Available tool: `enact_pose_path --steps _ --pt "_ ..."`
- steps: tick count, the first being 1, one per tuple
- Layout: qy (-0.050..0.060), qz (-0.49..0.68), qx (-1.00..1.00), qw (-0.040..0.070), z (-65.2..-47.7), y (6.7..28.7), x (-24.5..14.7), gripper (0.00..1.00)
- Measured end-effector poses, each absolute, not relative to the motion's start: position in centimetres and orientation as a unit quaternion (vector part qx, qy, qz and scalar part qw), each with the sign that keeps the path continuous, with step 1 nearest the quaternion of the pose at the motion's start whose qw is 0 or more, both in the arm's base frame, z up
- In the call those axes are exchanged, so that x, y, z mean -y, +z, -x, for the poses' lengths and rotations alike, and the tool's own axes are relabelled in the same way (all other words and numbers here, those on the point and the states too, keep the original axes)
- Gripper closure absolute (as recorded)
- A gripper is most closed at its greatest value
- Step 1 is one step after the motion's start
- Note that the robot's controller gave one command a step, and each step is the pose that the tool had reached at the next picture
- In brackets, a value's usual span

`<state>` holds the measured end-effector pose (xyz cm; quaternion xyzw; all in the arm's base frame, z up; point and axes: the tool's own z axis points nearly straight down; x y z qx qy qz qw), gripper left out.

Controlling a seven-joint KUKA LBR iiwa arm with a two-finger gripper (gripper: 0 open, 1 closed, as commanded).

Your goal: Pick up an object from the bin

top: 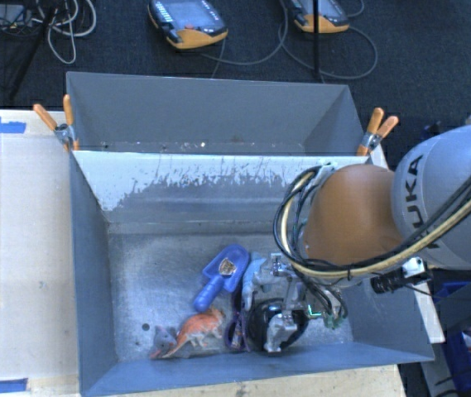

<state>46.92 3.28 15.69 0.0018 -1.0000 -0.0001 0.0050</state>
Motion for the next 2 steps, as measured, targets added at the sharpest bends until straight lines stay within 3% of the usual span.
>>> enact_pose_path --steps 1,2 --pt "0.000 -0.001 1.000 0.001 -47.1 16.0 -3.3 0.00" --pt "-0.002 -0.062 0.998 0.006 -49.9 7.6 -5.5 1.00"
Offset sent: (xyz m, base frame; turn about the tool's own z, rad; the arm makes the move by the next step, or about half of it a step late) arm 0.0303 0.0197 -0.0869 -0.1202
